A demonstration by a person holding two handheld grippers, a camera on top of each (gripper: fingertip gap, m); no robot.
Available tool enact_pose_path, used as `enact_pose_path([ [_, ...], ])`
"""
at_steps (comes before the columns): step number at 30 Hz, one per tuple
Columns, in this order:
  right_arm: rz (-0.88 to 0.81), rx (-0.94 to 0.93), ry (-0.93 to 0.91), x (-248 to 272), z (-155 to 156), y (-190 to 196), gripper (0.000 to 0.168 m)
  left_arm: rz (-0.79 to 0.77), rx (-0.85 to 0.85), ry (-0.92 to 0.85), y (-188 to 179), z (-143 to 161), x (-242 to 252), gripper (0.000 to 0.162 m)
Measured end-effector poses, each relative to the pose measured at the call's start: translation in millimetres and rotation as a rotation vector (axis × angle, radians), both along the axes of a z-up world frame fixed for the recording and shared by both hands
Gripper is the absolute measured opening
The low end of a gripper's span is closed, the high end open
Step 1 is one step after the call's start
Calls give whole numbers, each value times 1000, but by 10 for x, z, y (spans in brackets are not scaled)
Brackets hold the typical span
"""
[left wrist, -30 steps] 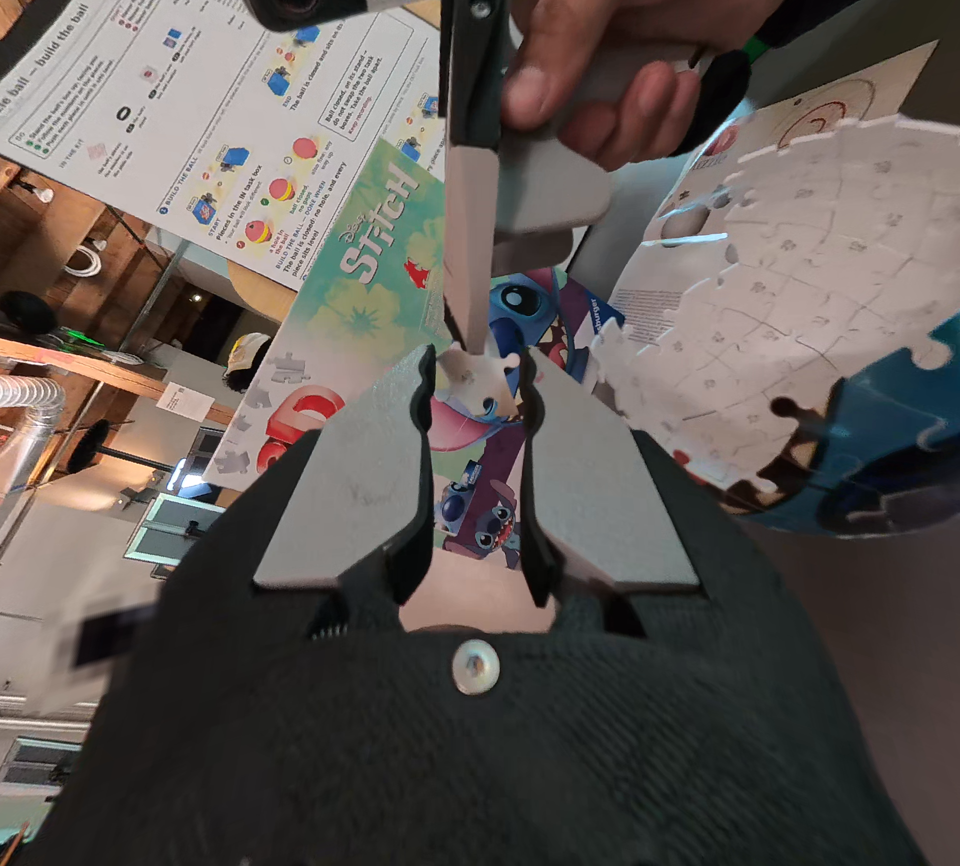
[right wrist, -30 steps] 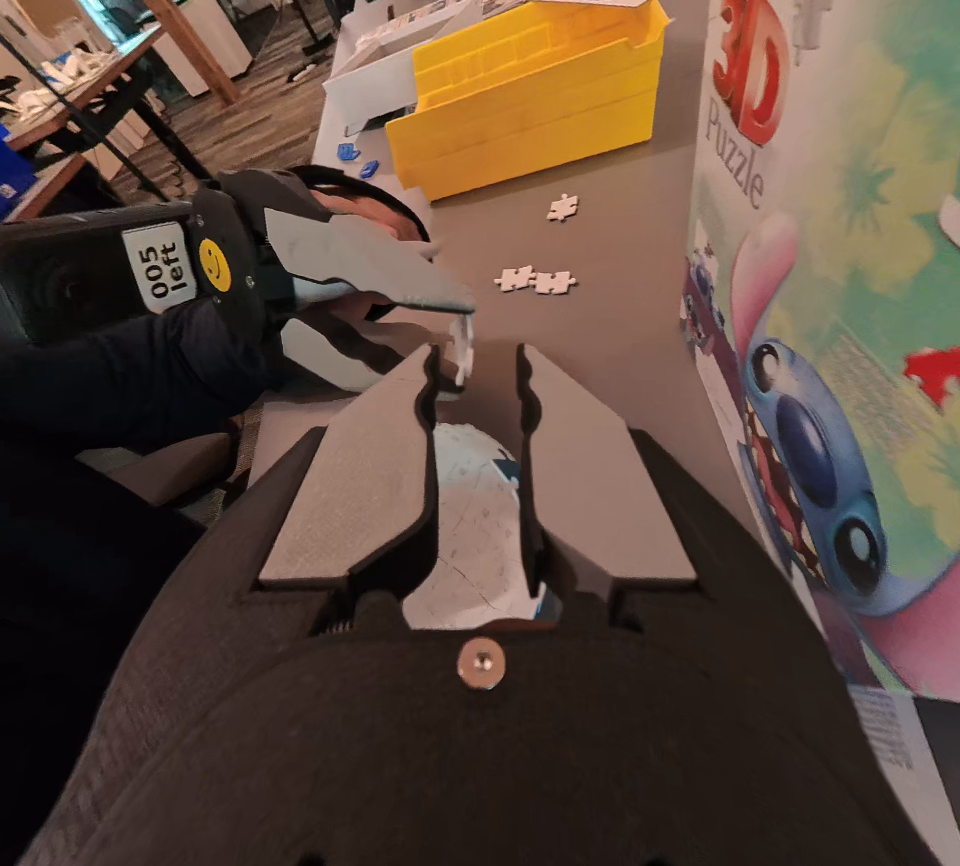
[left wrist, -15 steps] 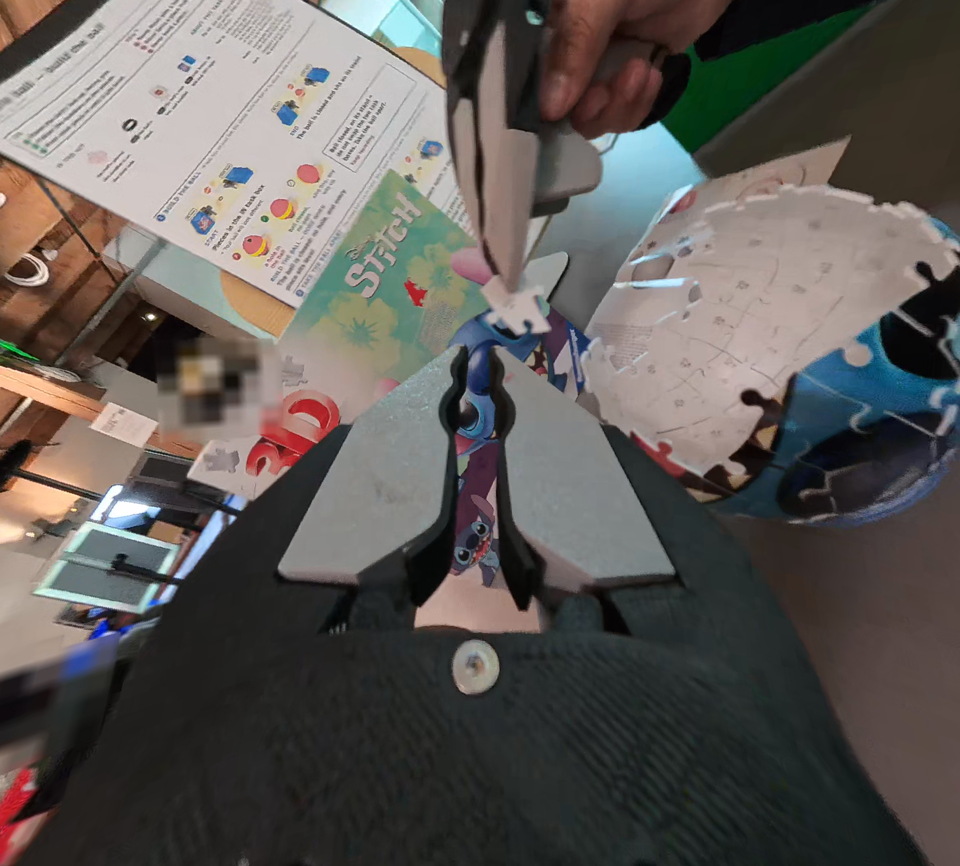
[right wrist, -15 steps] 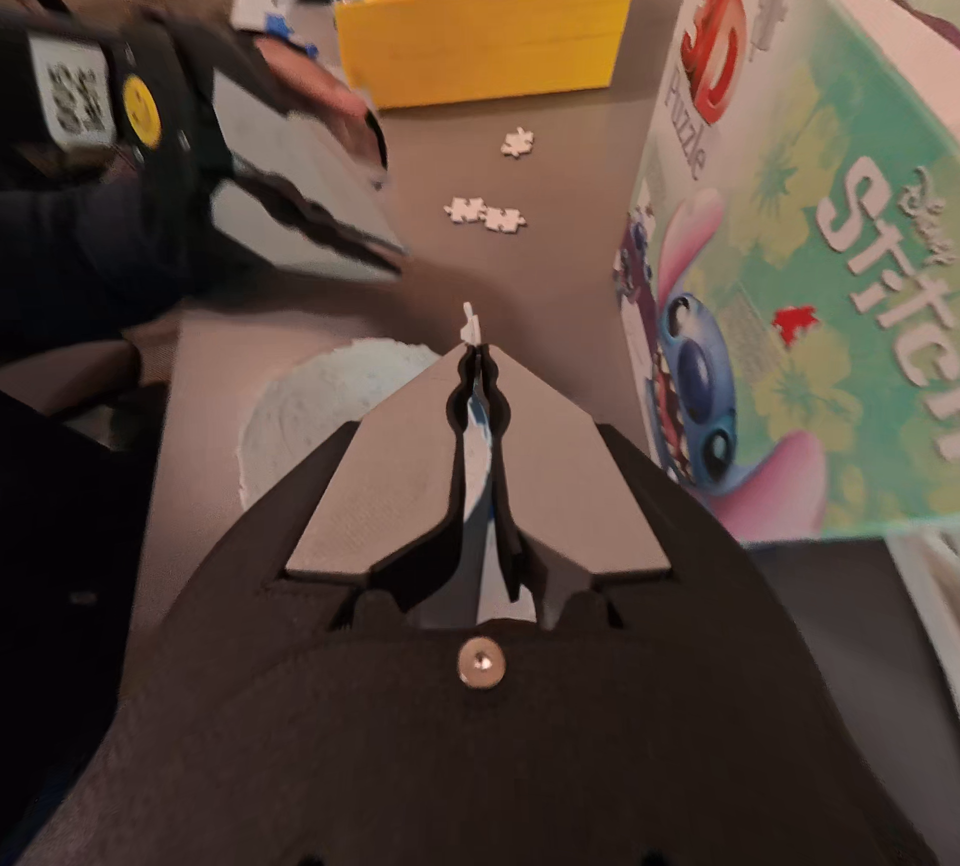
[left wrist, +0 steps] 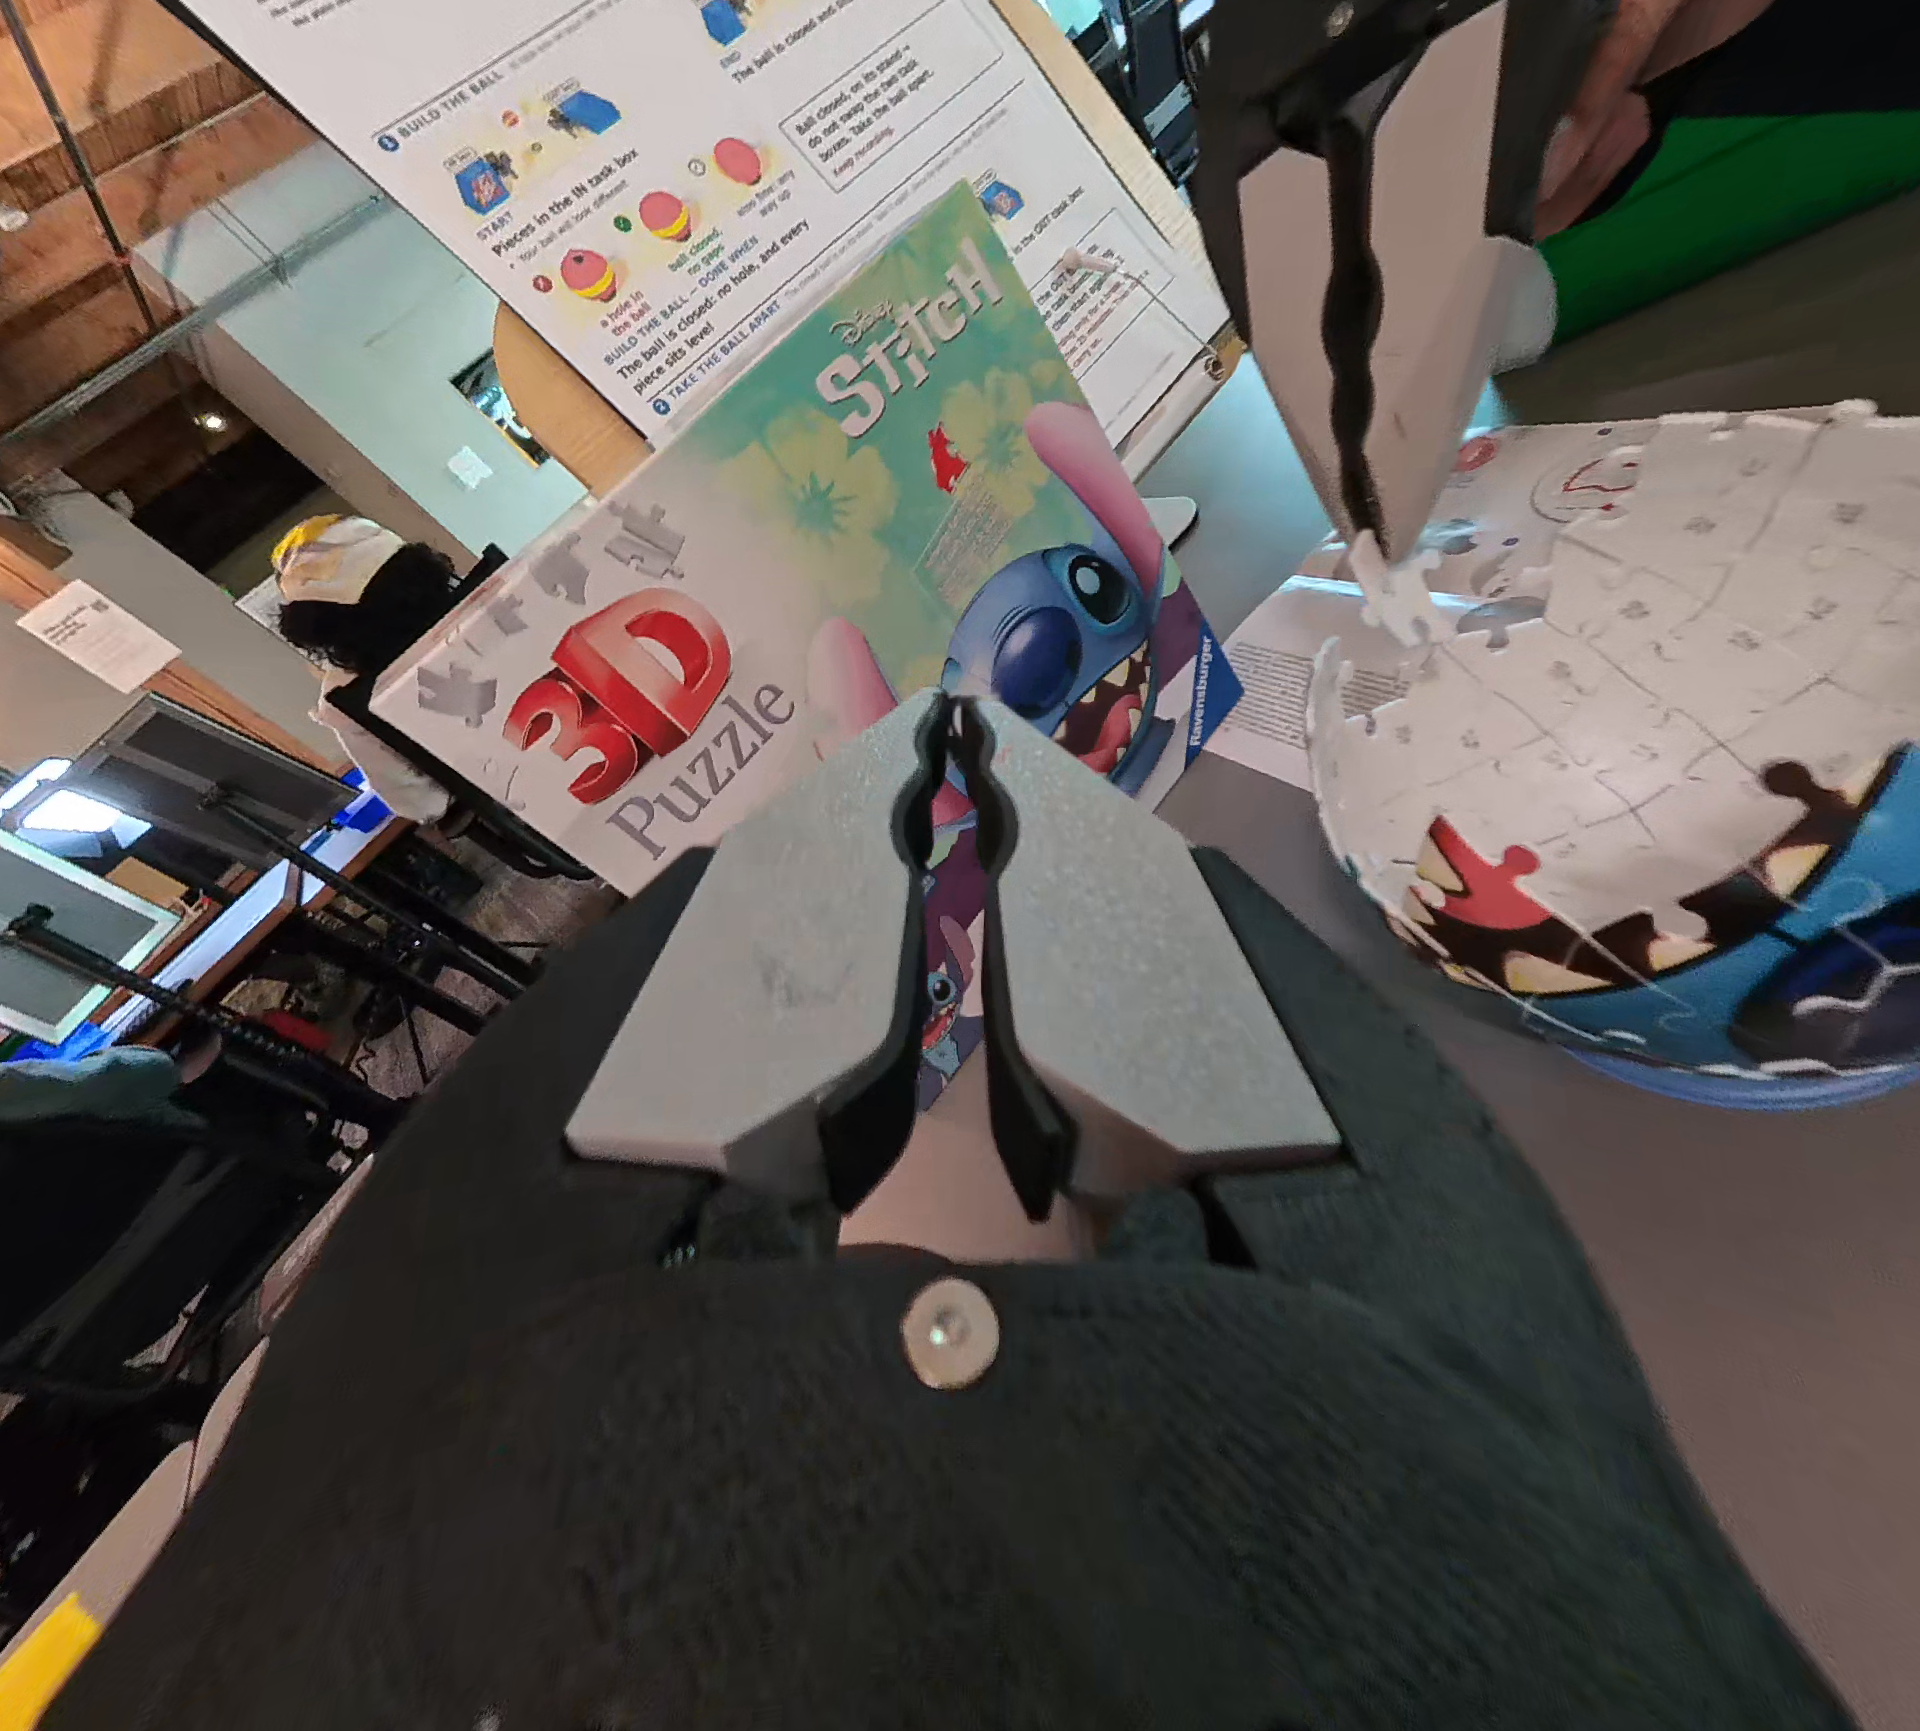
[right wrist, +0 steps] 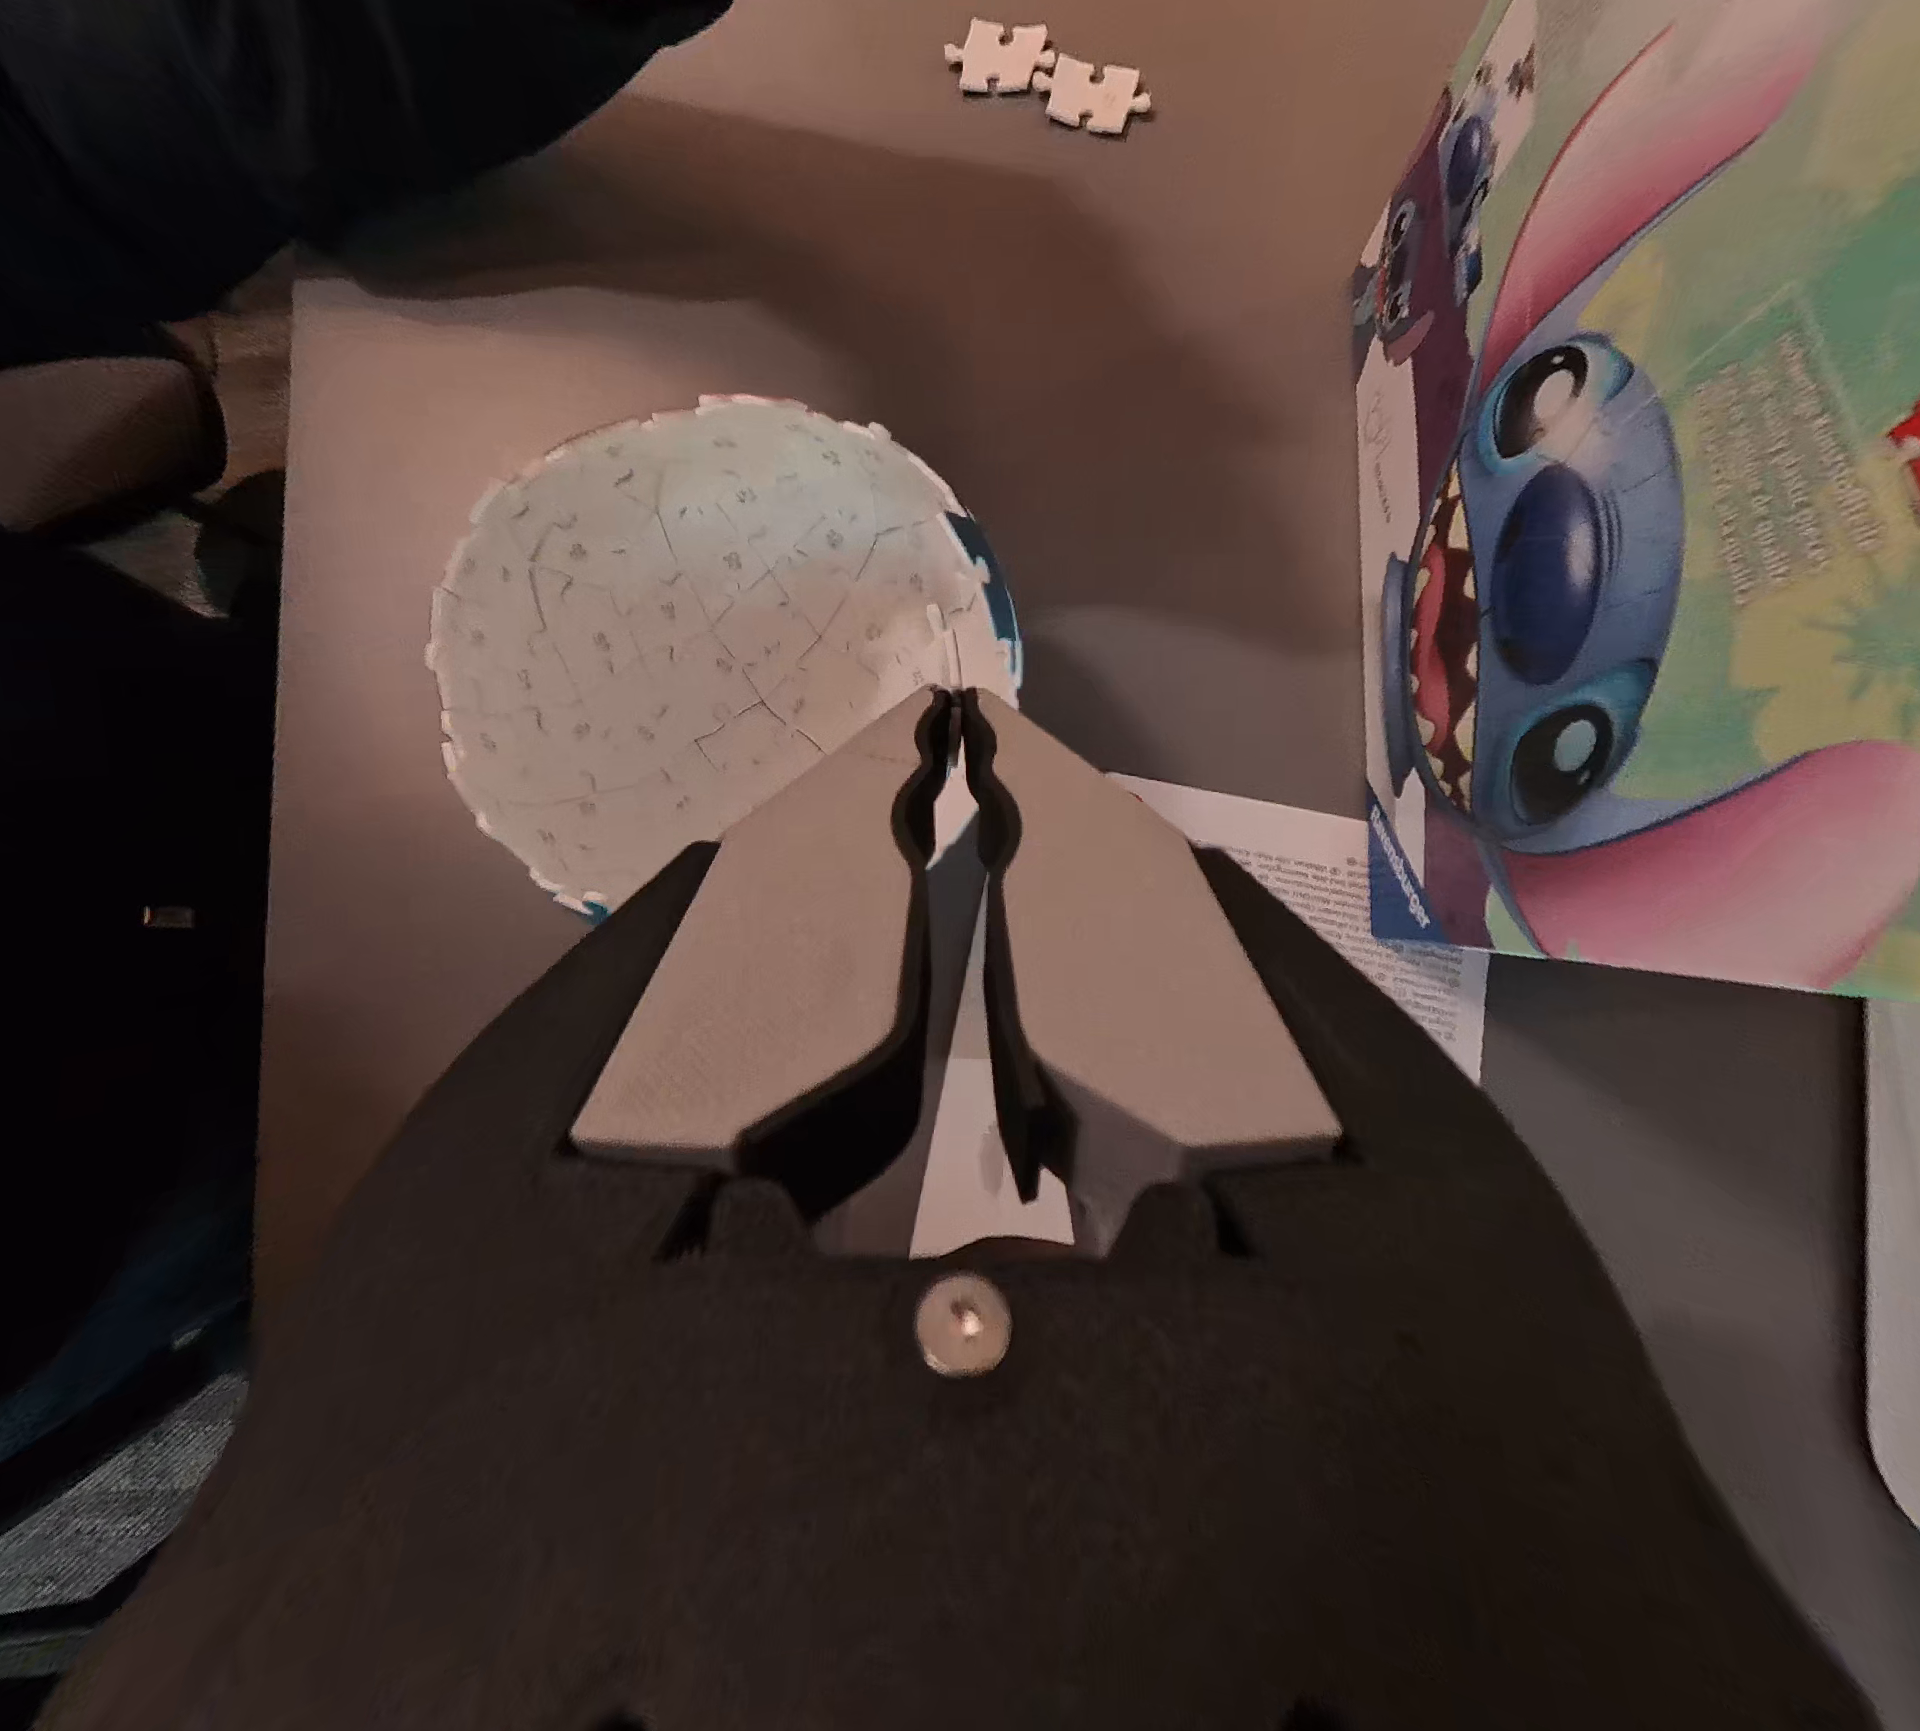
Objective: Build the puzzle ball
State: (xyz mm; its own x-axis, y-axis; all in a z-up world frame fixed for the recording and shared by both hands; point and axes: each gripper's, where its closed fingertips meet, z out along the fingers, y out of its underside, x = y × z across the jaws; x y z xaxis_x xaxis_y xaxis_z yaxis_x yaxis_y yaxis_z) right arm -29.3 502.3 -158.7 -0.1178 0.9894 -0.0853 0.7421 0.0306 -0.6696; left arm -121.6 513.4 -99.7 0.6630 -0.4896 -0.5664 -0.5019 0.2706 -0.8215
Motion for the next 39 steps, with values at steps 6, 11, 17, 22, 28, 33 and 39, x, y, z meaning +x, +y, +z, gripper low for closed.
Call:
enact_pose_path([
  [6,-2,-33,-8,16,-27,10,0,18,-11,18,34,-45,-7,0],
  [11,-11,-57,-1,31,-18,33,0,-11,-57,-1,25,-84,30,2],
  [17,-20,-69,10,39,12,45,0,-78,-146,-170,-7,35,7,9],
  [22,-37,-69,-10,34,-54,84,0,-48,-187,-237,66,35,-105,10],
  [28,-34,-79,-4,36,-39,76,0,-26,-209,-217,103,-30,-106,13],
  [33,-41,-83,4,34,-23,86,0,-68,-252,-215,71,-80,-20,18],
  [39,-49,-131,95,-9,142,80,0,-221,-340,-303,-112,18,179,22],
])
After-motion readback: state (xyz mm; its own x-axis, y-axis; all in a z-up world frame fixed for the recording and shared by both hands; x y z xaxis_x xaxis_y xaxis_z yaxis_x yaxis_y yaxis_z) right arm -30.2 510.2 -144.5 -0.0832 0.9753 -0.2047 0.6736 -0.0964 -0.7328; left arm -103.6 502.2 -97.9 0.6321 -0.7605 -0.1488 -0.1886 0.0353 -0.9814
